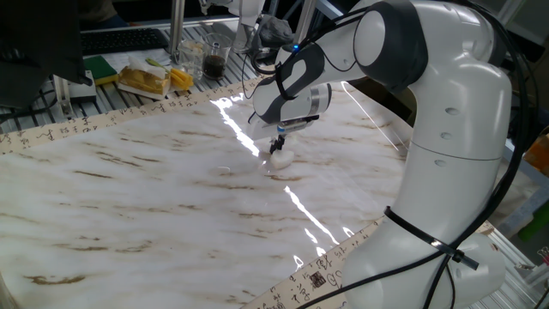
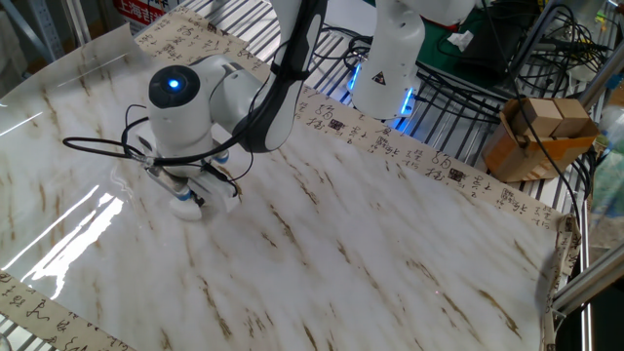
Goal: Clean the tabletop with a sponge
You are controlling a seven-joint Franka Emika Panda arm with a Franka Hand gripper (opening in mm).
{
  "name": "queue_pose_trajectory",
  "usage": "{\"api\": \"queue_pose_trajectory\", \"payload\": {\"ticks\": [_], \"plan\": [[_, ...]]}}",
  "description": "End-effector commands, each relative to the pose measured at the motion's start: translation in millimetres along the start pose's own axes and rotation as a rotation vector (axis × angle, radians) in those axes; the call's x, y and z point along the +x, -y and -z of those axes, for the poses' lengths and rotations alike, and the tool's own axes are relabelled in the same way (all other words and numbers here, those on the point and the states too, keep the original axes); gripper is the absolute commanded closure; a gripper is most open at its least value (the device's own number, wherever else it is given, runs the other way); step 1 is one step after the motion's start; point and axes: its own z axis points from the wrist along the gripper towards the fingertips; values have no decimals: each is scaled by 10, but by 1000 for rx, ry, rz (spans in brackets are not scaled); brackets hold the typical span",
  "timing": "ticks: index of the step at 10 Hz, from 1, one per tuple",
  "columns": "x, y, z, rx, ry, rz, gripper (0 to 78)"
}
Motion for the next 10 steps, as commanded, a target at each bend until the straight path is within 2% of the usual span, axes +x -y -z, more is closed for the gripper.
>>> {"api": "queue_pose_trajectory", "payload": {"ticks": [1,5,6,10], "plan": [[-8,5,12,2,0,-2,764],[-8,5,12,2,0,-2,764],[-41,-186,43,1,-14,-88,764],[-35,-288,76,-3,-20,-120,764]]}}
